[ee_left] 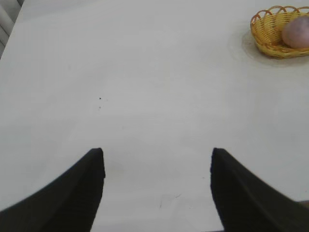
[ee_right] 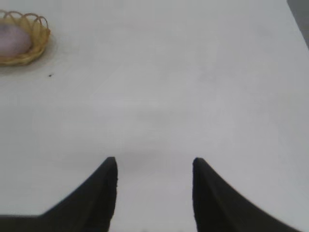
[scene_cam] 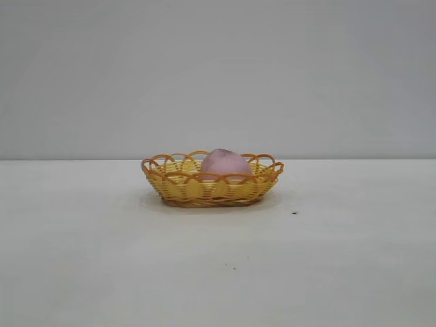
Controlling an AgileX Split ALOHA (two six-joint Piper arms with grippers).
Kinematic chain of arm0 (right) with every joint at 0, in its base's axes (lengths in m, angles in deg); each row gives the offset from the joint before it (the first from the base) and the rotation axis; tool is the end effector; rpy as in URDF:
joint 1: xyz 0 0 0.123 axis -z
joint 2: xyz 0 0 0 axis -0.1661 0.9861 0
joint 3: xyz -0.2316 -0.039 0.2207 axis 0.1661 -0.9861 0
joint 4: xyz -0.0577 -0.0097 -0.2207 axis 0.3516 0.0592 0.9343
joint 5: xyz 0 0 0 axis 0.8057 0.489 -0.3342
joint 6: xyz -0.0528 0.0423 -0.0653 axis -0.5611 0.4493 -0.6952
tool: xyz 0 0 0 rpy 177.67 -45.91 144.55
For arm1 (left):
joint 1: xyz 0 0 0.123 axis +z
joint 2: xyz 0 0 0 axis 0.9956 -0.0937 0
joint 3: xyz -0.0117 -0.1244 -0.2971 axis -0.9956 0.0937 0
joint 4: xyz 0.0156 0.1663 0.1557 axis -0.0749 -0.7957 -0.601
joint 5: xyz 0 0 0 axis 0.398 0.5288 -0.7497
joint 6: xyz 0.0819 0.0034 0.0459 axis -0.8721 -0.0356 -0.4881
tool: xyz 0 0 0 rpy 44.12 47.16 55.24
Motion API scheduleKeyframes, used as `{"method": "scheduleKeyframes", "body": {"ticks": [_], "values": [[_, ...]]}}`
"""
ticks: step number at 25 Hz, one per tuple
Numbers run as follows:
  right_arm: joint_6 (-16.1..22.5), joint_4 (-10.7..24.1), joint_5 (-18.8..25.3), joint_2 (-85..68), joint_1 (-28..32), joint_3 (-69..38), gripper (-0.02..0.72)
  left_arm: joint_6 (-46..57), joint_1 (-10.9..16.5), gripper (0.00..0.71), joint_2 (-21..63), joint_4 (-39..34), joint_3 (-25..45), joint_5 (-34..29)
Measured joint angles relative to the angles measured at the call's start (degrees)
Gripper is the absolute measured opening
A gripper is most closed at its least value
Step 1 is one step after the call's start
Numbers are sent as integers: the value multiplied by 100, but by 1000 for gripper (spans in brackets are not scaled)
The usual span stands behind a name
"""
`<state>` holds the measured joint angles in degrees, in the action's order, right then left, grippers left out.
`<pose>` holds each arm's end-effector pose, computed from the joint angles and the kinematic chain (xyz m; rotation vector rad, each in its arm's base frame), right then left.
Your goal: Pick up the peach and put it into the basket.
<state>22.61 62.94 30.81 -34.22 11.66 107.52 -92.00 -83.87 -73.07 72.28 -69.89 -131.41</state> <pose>-0.0585 0.0121 0.2572 -0.1077 2.1704 0.0488 -0.0642 -0.0046 0.2547 0.0640 2.0997 -0.0037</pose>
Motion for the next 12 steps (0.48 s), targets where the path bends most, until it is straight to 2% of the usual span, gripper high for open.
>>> {"method": "scheduleKeyframes", "body": {"ticks": [12], "values": [[57,36,0,-307,-177,0,307,0,0,417,0,0,0,0]]}}
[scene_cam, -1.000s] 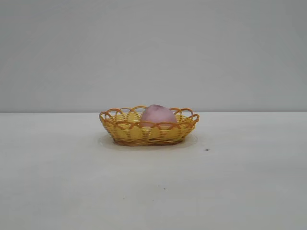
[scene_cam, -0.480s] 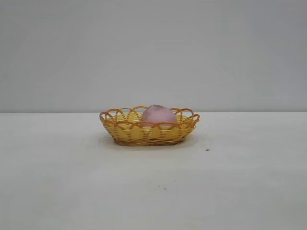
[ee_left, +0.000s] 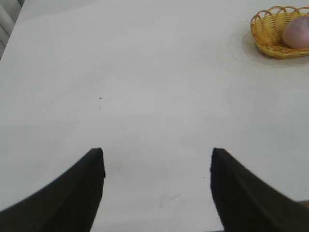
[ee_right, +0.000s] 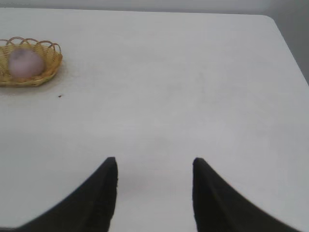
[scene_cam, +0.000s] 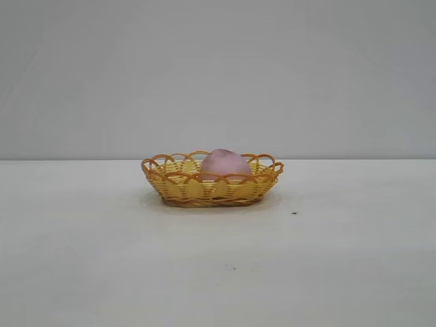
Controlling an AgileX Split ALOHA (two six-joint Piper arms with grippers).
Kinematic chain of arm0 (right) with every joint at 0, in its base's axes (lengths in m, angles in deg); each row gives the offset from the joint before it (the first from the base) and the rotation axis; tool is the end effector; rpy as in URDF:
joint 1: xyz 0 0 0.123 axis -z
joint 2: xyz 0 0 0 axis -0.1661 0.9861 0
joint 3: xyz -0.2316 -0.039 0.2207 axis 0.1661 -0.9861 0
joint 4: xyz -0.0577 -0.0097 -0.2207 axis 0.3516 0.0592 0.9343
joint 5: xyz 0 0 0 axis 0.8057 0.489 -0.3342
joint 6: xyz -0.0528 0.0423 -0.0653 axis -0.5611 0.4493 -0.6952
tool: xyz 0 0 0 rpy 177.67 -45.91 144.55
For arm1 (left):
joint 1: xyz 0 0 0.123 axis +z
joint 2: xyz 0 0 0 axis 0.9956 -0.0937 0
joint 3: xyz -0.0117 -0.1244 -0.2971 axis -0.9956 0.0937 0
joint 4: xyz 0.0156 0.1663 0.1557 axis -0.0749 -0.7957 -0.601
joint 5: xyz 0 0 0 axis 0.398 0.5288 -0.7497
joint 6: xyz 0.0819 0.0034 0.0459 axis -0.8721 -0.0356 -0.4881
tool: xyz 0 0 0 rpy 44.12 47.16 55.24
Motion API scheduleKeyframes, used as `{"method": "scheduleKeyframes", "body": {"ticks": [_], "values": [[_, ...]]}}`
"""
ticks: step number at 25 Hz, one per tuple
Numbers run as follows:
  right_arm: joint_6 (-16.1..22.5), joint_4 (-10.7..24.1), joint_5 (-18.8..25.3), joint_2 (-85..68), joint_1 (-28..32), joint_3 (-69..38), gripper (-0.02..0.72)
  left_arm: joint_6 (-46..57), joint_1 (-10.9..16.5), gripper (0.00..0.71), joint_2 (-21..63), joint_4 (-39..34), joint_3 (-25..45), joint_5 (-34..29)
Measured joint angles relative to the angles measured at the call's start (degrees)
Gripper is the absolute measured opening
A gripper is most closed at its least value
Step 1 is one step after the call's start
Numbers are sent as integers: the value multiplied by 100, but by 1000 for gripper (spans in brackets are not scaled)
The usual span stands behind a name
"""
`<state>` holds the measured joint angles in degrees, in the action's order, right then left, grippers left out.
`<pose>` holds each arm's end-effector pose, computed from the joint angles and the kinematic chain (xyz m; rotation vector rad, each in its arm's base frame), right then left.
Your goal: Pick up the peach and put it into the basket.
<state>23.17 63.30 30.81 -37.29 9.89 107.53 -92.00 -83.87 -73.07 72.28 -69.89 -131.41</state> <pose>-0.0659 0.0098 0.2538 -0.1308 2.1165 0.0598 -0.0642 -0.0046 0.2547 0.0640 2.0997 -0.0037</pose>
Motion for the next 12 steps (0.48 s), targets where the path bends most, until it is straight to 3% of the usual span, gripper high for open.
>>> {"method": "scheduleKeyframes", "body": {"ticks": [12], "values": [[13,0,0,0,0,0,307,0,0,417,0,39,0,0]]}}
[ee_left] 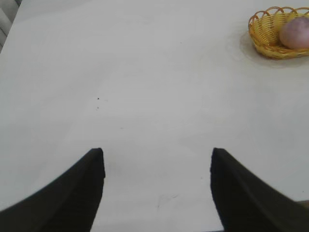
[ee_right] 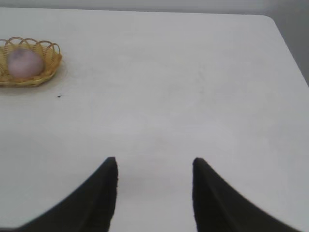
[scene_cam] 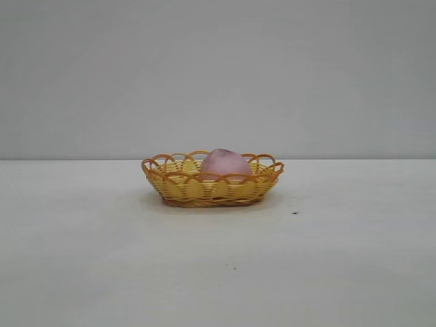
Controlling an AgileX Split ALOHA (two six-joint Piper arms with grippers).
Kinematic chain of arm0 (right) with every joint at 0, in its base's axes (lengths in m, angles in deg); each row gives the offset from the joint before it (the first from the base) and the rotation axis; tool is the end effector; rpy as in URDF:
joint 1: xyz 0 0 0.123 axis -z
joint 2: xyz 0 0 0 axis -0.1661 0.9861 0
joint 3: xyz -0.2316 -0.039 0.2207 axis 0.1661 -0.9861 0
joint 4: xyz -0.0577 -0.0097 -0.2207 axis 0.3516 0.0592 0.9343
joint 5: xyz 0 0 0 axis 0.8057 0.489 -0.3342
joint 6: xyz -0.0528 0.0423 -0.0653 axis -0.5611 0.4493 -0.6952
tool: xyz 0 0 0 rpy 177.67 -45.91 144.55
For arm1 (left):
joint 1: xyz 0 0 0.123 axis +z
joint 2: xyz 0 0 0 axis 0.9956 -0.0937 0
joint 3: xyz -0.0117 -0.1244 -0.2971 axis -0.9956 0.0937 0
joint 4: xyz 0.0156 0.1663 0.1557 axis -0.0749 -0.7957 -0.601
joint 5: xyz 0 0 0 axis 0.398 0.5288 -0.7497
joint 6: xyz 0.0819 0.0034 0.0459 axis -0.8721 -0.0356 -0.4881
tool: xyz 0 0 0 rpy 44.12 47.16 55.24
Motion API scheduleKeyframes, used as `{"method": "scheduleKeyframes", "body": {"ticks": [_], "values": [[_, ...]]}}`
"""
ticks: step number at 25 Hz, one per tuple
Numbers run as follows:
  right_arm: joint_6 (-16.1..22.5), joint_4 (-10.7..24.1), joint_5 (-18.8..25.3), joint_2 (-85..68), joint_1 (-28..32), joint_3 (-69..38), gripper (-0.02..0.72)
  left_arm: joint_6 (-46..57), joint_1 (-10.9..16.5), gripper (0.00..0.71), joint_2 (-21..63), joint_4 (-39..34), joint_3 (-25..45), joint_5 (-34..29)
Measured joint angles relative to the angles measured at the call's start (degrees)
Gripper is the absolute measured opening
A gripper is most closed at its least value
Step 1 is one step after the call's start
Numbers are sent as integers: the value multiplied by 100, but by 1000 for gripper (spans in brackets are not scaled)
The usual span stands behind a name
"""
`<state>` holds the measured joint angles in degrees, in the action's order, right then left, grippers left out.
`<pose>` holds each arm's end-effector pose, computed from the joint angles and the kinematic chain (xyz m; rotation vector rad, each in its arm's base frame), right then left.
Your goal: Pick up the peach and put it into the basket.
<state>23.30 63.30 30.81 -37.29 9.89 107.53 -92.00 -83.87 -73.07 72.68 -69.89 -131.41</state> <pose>-0.0659 0.0098 0.2538 -0.1284 2.1167 0.0612 -0.0642 -0.0052 0.2547 0.0646 2.0994 -0.0122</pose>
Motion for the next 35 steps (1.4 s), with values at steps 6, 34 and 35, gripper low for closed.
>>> {"method": "scheduleKeyframes", "body": {"ticks": [6,34,35], "values": [[0,0,0,0,0,0,307,0,0,417,0,0,0,0],[0,0,-8,0,-112,0,307,0,0,417,0,9,0,0],[0,0,-8,0,-112,0,307,0,0,417,0,9,0,0]]}}
